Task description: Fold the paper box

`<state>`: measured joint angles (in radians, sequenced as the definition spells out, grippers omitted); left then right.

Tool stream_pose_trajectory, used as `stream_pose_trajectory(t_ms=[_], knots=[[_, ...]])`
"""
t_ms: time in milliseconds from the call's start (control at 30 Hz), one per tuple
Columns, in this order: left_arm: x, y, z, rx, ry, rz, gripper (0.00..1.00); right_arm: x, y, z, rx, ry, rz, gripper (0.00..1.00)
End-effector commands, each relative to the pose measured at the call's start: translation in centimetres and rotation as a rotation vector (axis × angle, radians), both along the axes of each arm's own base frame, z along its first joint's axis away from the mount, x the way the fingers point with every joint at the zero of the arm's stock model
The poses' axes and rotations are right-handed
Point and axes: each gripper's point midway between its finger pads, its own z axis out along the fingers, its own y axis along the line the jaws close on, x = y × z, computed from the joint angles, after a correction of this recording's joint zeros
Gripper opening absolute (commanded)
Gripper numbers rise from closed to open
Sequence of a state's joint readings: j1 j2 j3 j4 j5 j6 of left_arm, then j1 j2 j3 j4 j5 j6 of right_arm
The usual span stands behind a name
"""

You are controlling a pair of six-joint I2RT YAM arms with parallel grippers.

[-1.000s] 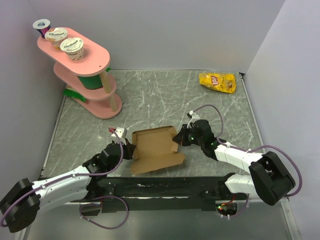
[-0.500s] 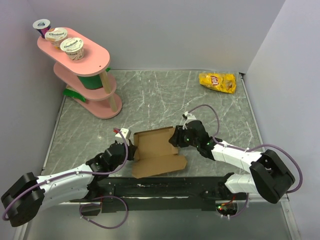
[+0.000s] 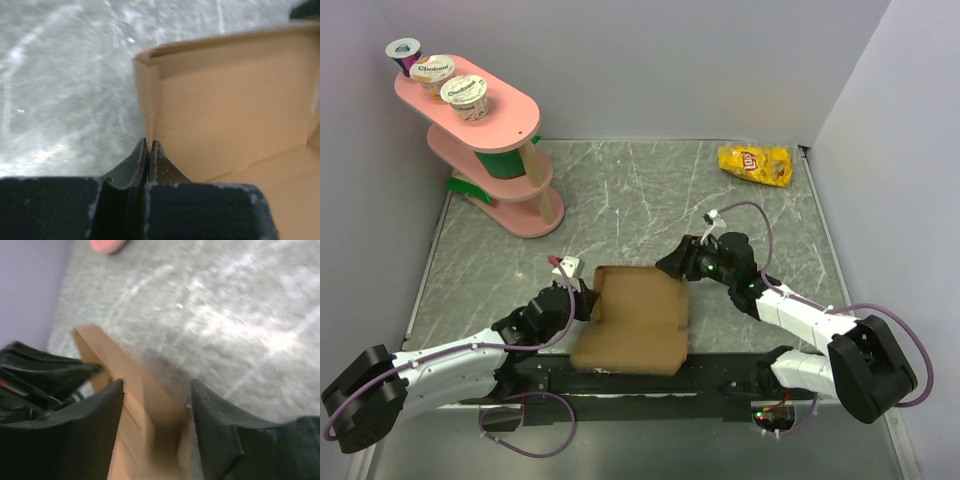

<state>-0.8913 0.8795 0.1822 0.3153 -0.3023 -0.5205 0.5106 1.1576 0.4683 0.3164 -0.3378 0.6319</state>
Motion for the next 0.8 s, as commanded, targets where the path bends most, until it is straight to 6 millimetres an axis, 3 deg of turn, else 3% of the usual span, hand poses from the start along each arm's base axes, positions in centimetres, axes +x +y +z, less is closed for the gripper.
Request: stream_pose_trajectory(t_ms=[0, 67, 233, 333, 400, 600, 767], knots=[[-0.9, -2.5, 1.9, -0.063, -0.009, -0.106, 0.01, 0.3, 1.2, 4.9, 0.171, -0.127, 0.068, 0.71], [-0.9, -2.3, 1.6, -0.059, 0.008, -0.091, 0.01, 0.1, 1.1, 5.5, 0.191, -0.138, 0.084, 0.76], [-0.6, -1.7, 1.0, -0.062, 0.042, -0.033, 0.01, -0.3, -0.6, 6.0, 0.174, -0.149, 0.065, 0.78], [-0.6, -1.2, 0.7, -0.072, 0.065, 0.004, 0.01, -1.9, -2.2, 6.1, 0.207, -0.18, 0.095, 0.82], [-0.7, -0.9, 0.4, -0.085, 0.081, 0.025, 0.01, -2.9, -3.5, 5.5, 0.227, -0.181, 0.102, 0.82], [-1.0, -0.6, 0.3, -0.161, 0.111, 0.066, 0.01, -6.3, -4.2, 3.0, 0.243, -0.132, 0.156, 0.82], [-1.3, -1.0, 0.2, -0.202, 0.133, 0.059, 0.01, -7.4, -4.9, 3.0, 0.332, -0.168, 0.152, 0.81]])
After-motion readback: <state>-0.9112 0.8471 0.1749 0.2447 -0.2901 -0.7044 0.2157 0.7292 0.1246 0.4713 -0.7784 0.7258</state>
